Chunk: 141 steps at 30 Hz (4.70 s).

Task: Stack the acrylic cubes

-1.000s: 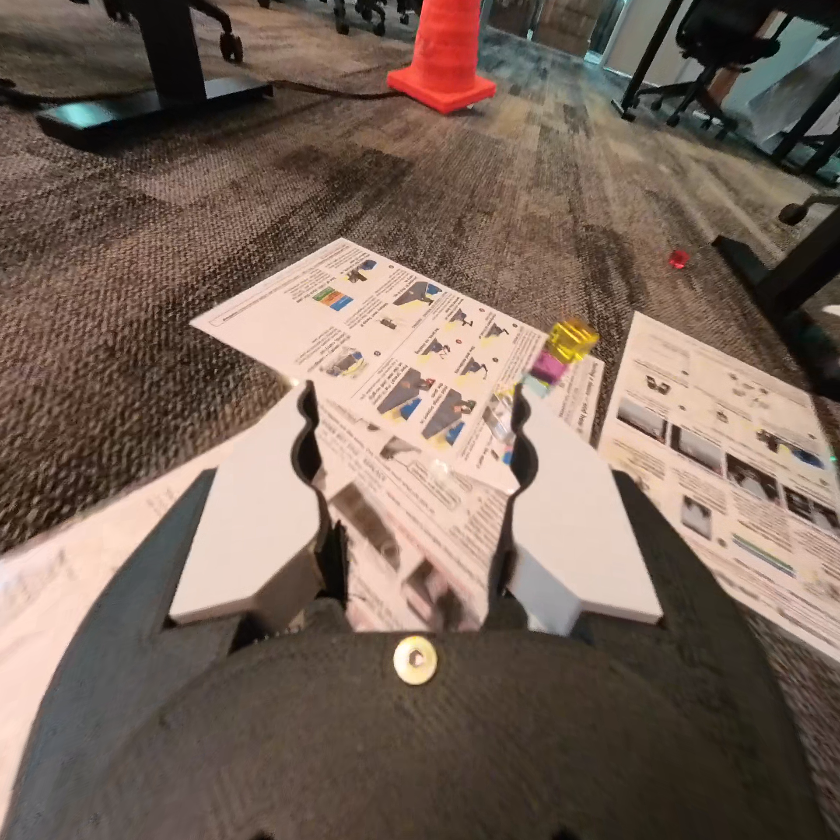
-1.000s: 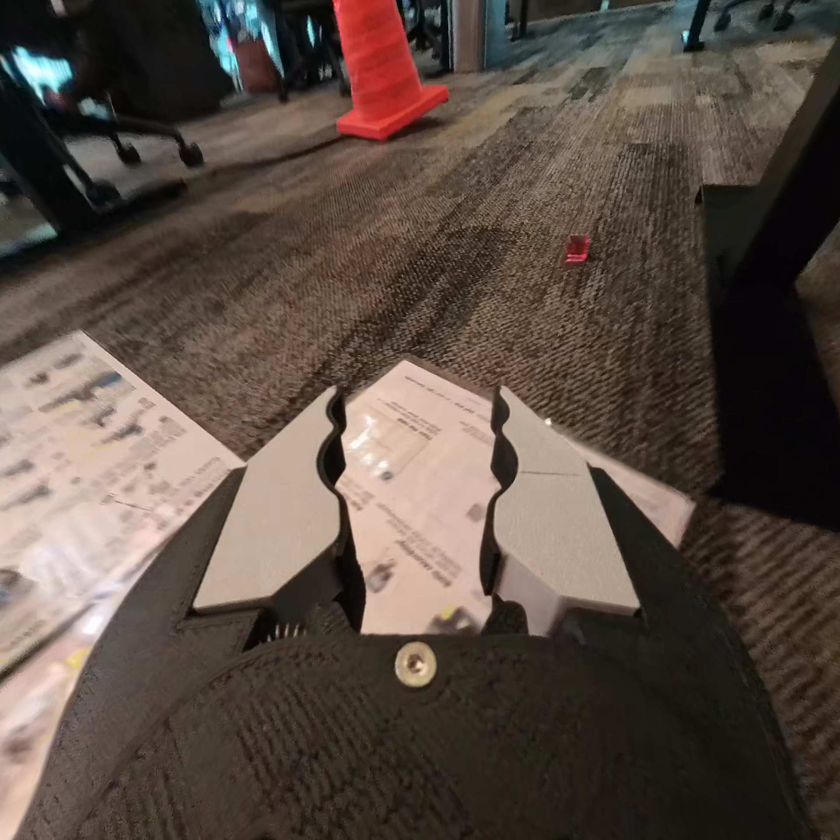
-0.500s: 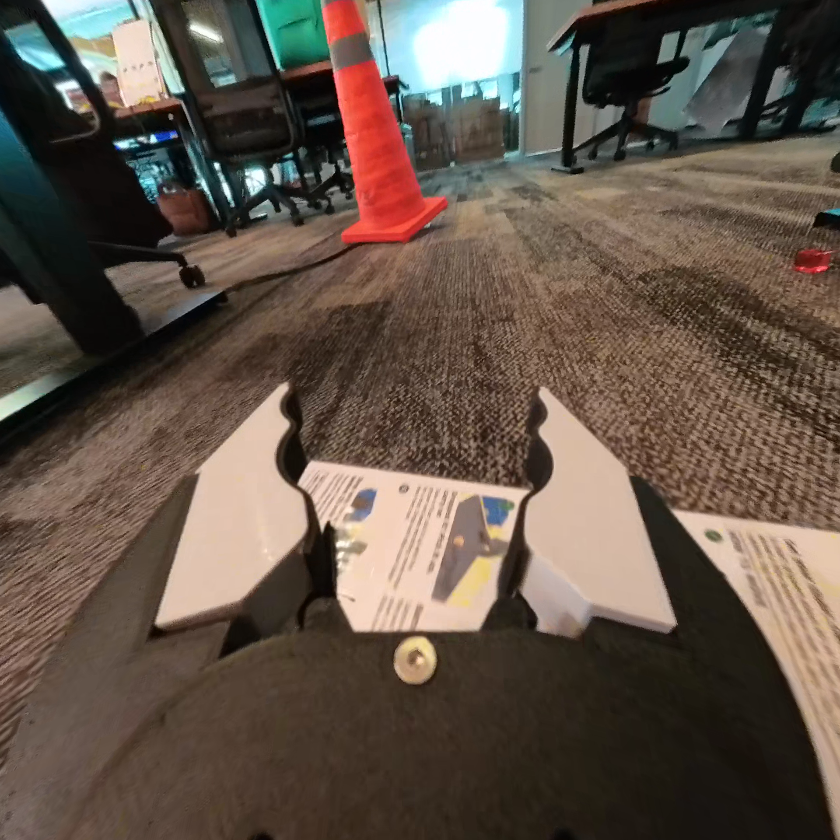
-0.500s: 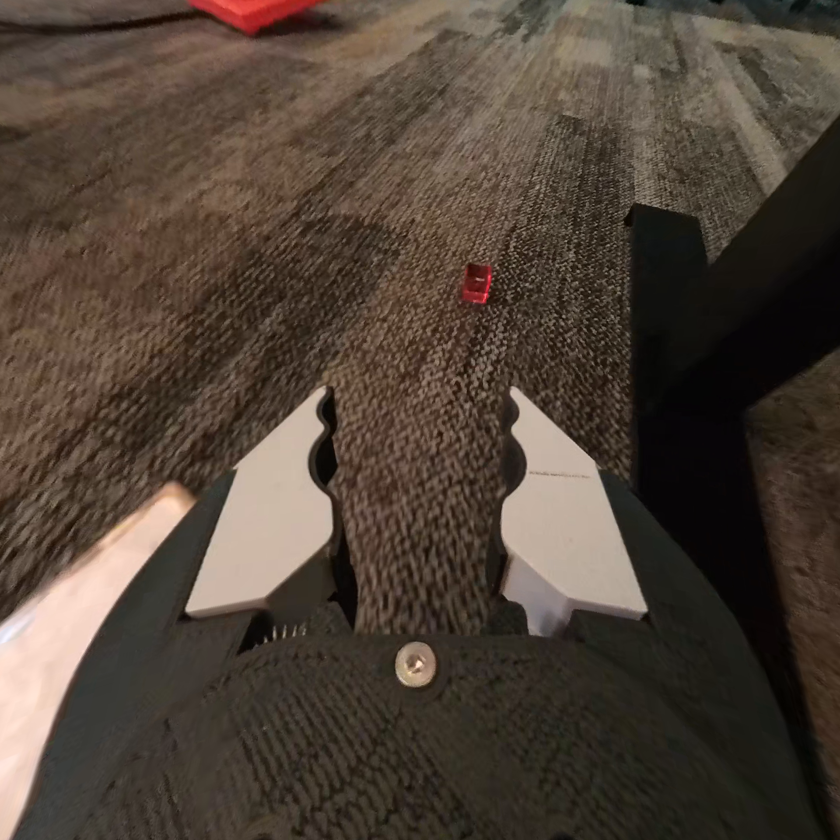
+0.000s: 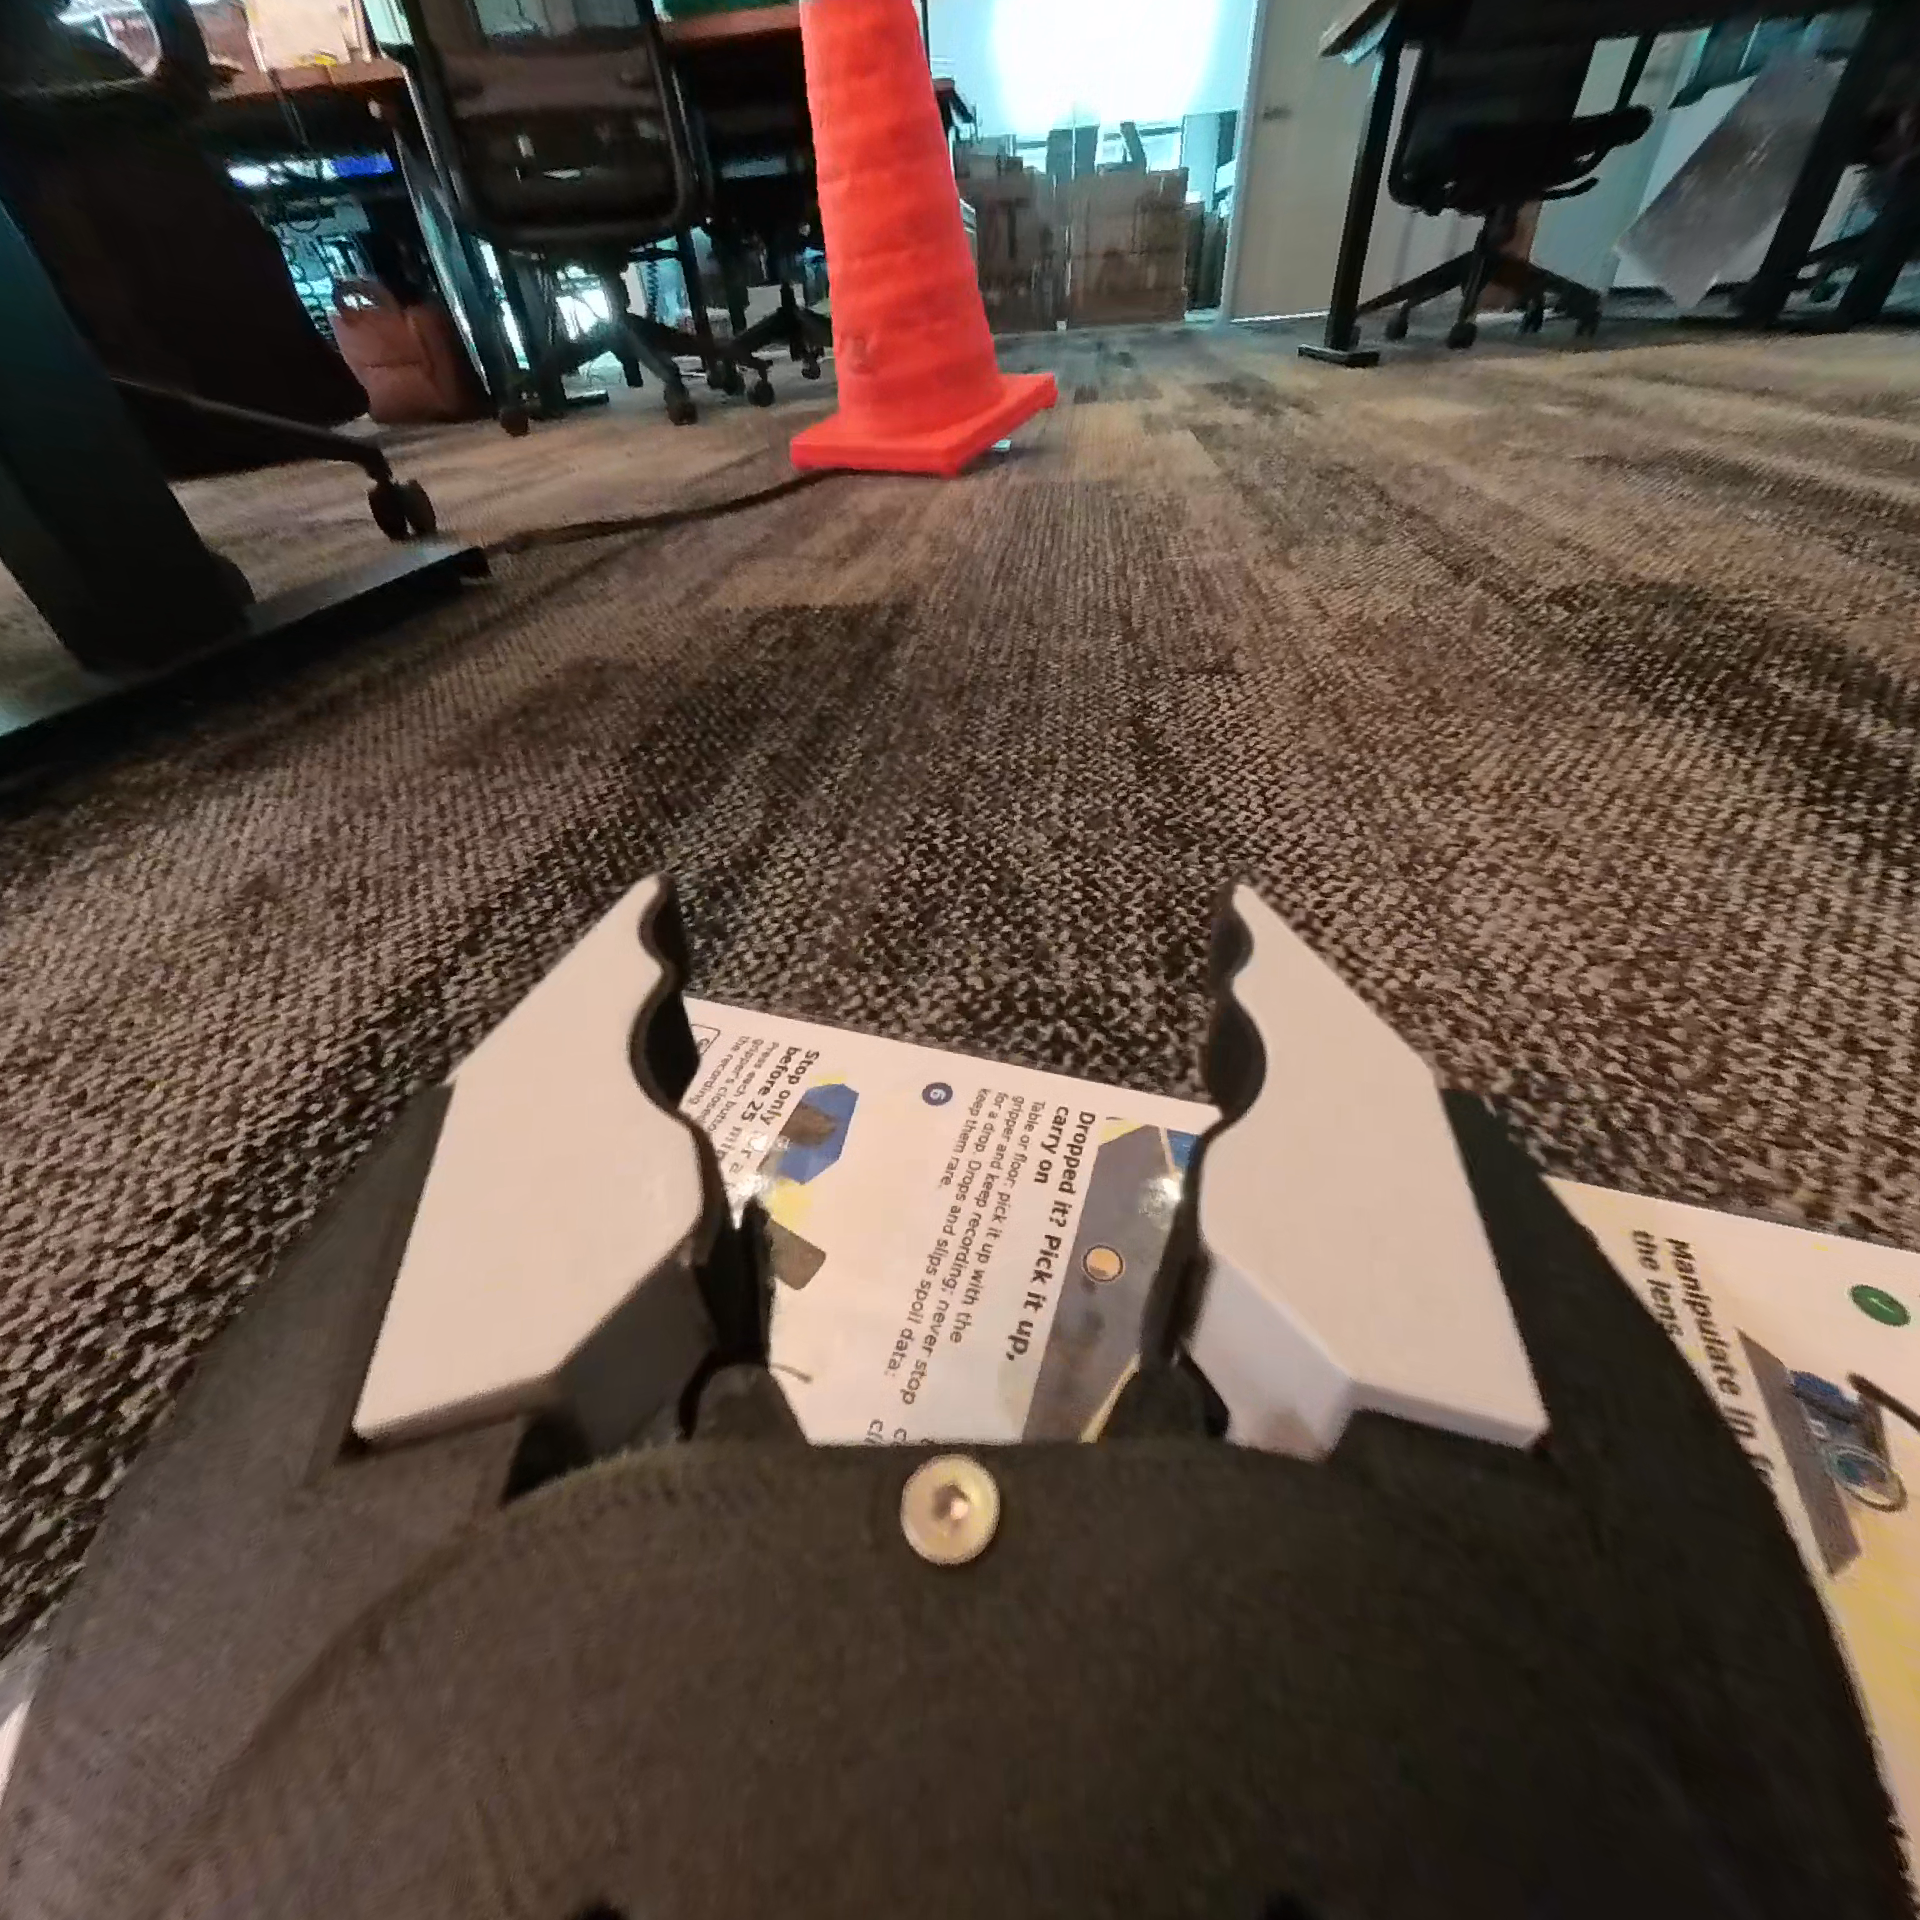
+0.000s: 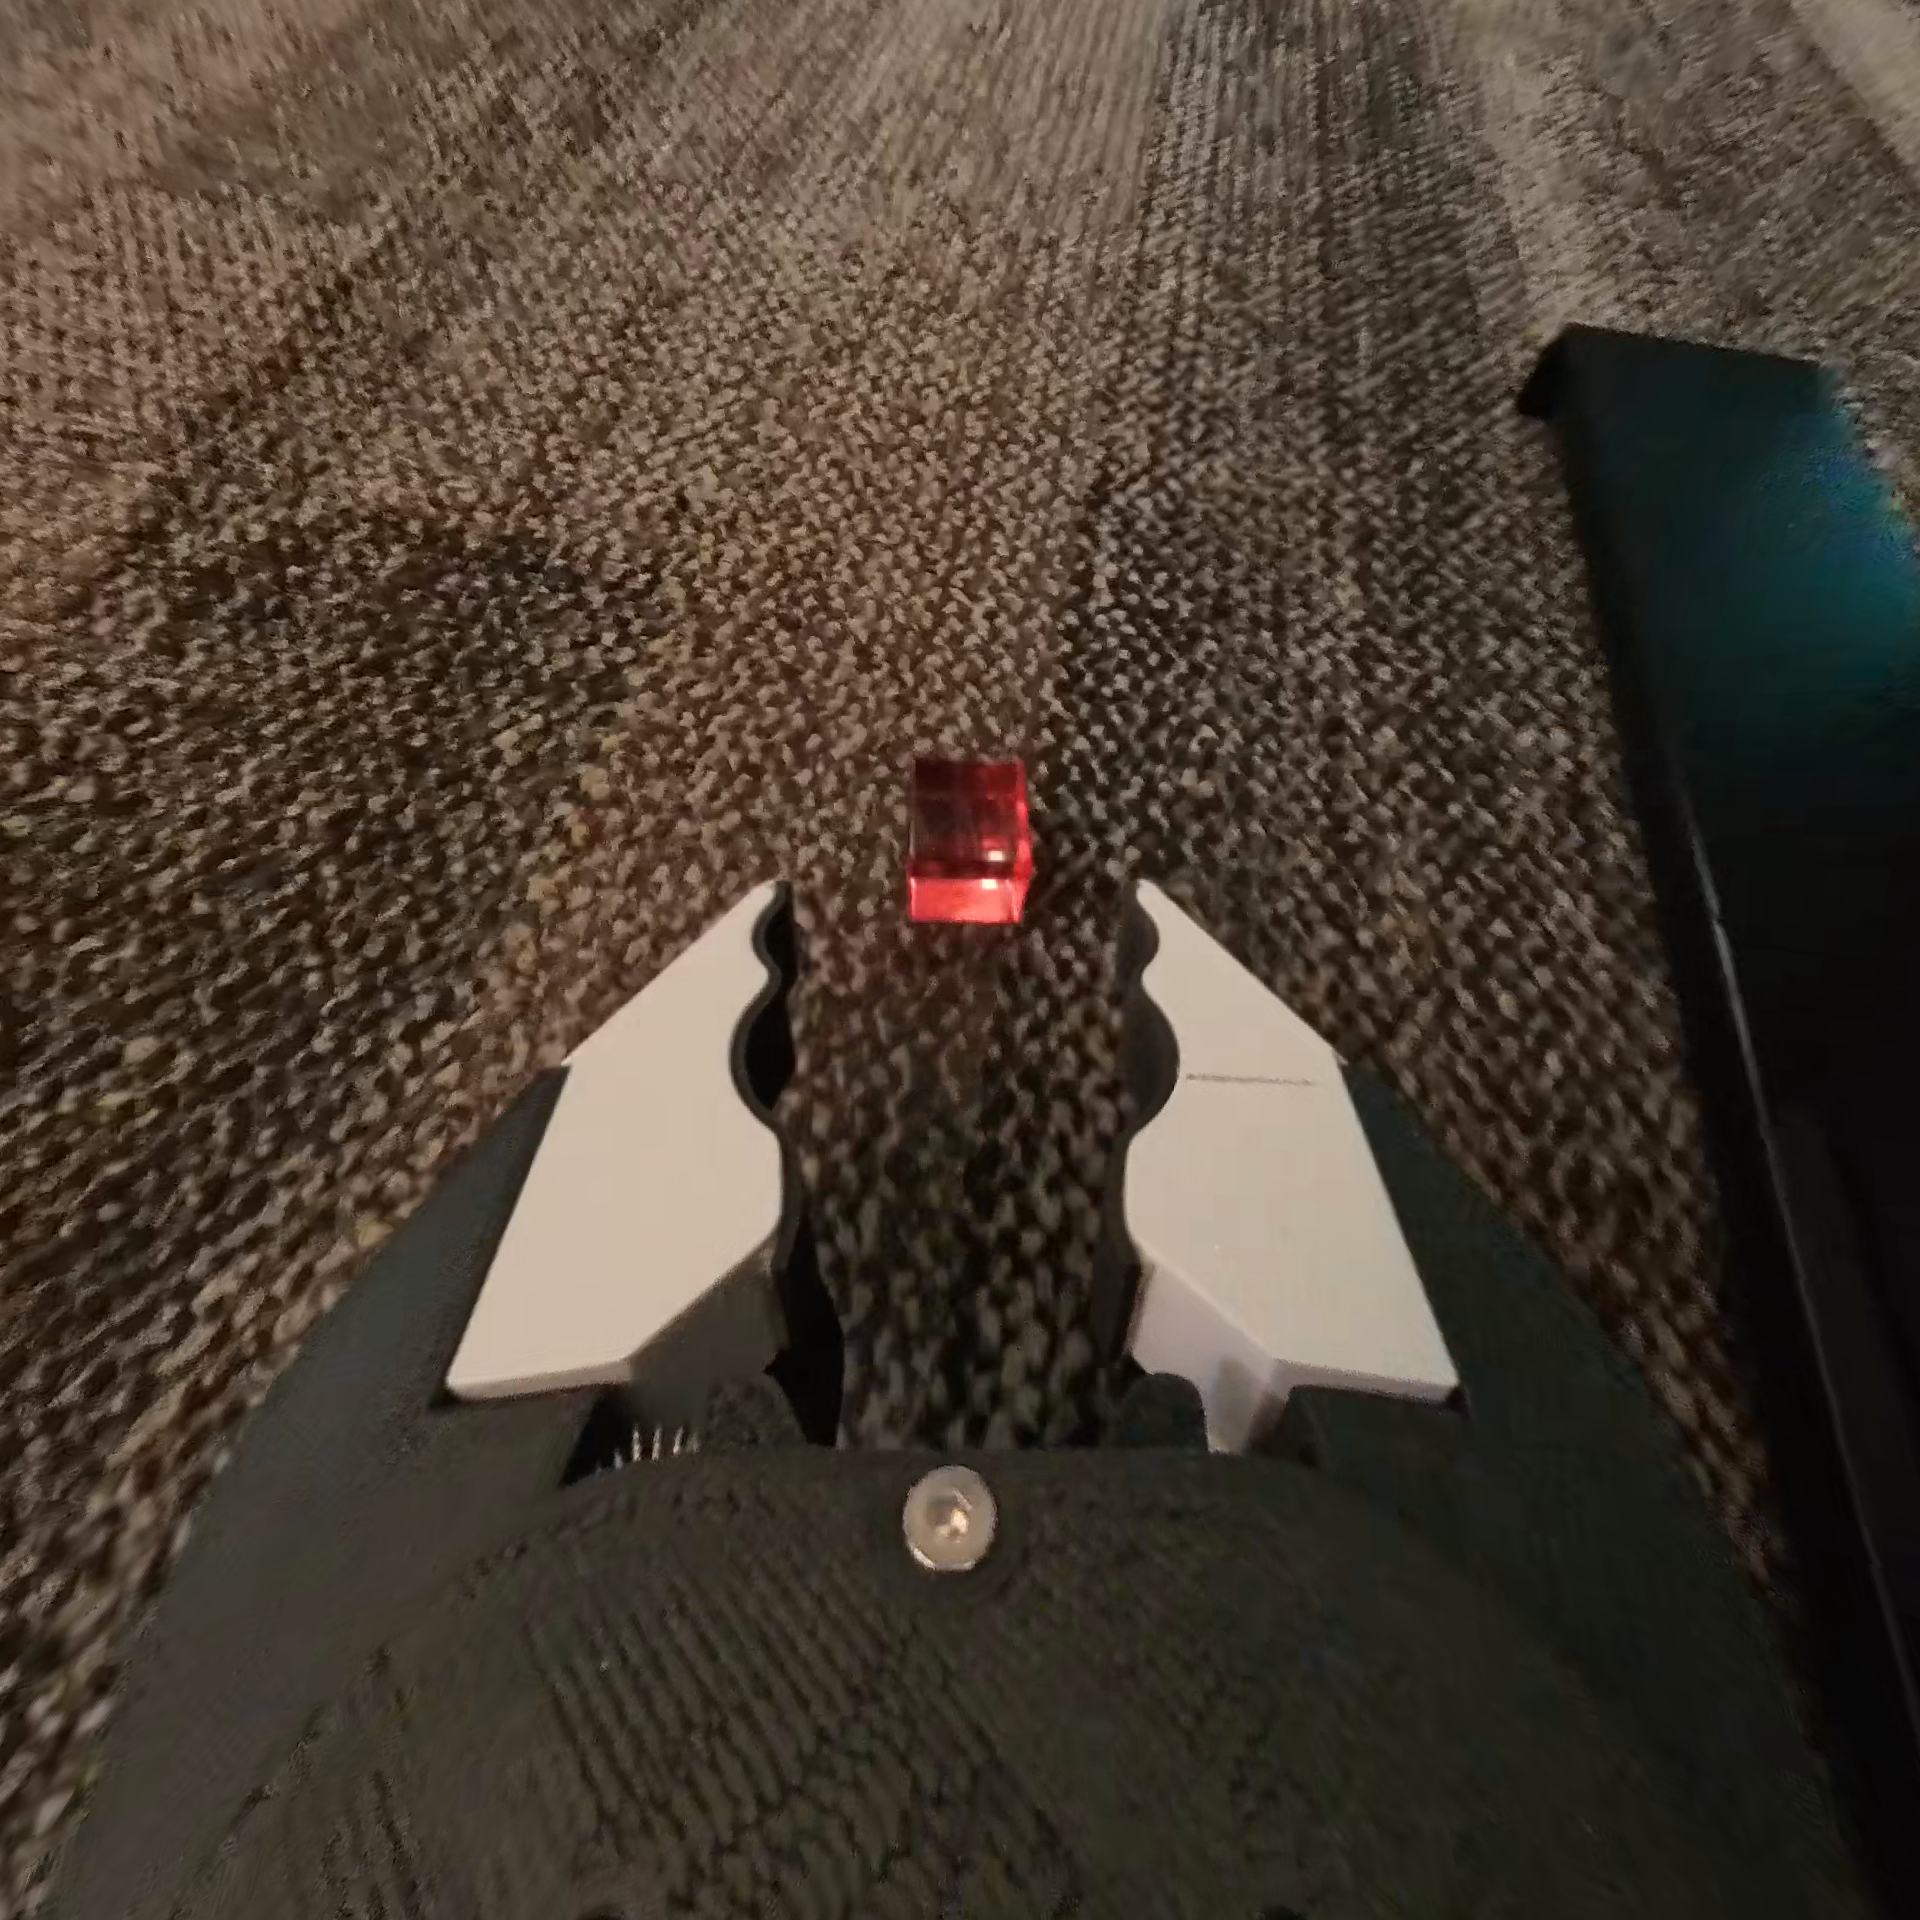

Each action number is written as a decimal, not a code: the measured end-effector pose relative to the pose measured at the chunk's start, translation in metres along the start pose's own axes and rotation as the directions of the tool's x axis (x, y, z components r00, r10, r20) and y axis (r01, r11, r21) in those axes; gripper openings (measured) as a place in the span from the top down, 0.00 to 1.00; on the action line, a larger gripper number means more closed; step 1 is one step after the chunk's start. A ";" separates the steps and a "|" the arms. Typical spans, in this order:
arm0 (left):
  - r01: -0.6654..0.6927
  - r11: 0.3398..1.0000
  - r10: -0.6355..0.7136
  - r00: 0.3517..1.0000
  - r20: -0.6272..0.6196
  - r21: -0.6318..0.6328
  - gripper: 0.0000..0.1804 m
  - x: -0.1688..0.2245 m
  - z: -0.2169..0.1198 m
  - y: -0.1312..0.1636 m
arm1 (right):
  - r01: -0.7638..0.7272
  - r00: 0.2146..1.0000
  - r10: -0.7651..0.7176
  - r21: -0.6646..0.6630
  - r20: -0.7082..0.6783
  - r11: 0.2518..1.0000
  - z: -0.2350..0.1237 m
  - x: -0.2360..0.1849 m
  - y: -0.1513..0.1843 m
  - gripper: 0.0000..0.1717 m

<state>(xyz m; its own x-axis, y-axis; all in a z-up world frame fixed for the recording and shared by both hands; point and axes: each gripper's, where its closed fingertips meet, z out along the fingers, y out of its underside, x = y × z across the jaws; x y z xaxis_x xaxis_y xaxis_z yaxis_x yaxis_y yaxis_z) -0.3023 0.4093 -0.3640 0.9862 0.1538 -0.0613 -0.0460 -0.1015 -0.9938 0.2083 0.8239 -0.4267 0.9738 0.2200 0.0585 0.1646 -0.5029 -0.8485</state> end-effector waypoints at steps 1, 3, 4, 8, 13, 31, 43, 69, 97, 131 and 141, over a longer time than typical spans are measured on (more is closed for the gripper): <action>0.001 1.000 -0.001 1.000 0.005 0.004 0.45 -0.001 0.000 0.000 | 0.020 1.000 -0.019 -0.019 0.016 1.000 0.008 -0.003 -0.001 0.65; 0.020 1.000 -0.020 1.000 0.018 0.009 0.45 -0.005 -0.001 -0.001 | 0.083 0.996 -0.084 -0.075 -0.013 0.994 0.020 -0.003 0.001 0.66; 0.031 0.999 -0.031 0.999 0.022 0.014 0.45 -0.007 -0.001 -0.001 | 0.107 0.993 -0.112 -0.110 -0.039 0.988 0.024 -0.001 0.004 0.72; 0.039 0.999 -0.039 0.999 0.032 0.019 0.45 -0.010 -0.002 -0.002 | 0.063 0.996 -0.070 -0.121 -0.059 0.991 0.011 -0.006 0.011 0.86; 0.063 0.998 -0.065 0.996 0.069 0.030 0.44 -0.018 -0.004 -0.002 | 0.159 0.978 -0.156 -0.004 0.142 0.987 -0.084 -0.063 0.023 0.86; 0.353 0.922 -0.328 0.931 0.162 -0.158 0.41 -0.032 -0.407 -0.092 | 0.334 0.523 -0.392 0.241 0.757 0.911 -0.616 -0.307 0.087 0.85; 0.175 0.913 -0.021 0.923 0.385 -0.368 0.46 0.012 -0.538 -0.026 | 0.255 0.574 -0.418 0.332 0.704 0.908 -0.596 -0.431 0.102 0.85; 0.129 0.918 -0.020 0.960 0.281 -0.374 0.45 0.033 -0.510 -0.025 | 0.491 0.446 -0.509 0.274 0.736 0.827 -0.541 -0.447 0.162 0.85; 0.169 0.913 -0.044 0.945 0.323 -0.371 0.50 0.026 -0.509 -0.020 | 0.449 0.555 -0.149 -0.144 0.819 0.882 -0.484 -0.440 0.246 1.00; 0.197 0.912 -0.073 0.942 0.329 -0.359 0.51 0.024 -0.510 -0.020 | 0.569 0.408 -0.414 0.128 0.814 0.812 -0.513 -0.443 0.238 1.00; 0.189 0.913 -0.069 0.945 0.319 -0.362 0.51 0.026 -0.510 -0.020 | 0.610 0.355 -0.456 0.167 0.816 0.775 -0.517 -0.449 0.245 1.00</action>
<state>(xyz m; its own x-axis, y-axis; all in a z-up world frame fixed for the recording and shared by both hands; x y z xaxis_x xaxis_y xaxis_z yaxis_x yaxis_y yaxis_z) -0.1943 -0.0862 -0.2977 0.8845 0.4661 -0.0187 0.2025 -0.4198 -0.8848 -0.1076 0.1701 -0.3892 0.1427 0.9895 -0.0219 0.6953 -0.1159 -0.7093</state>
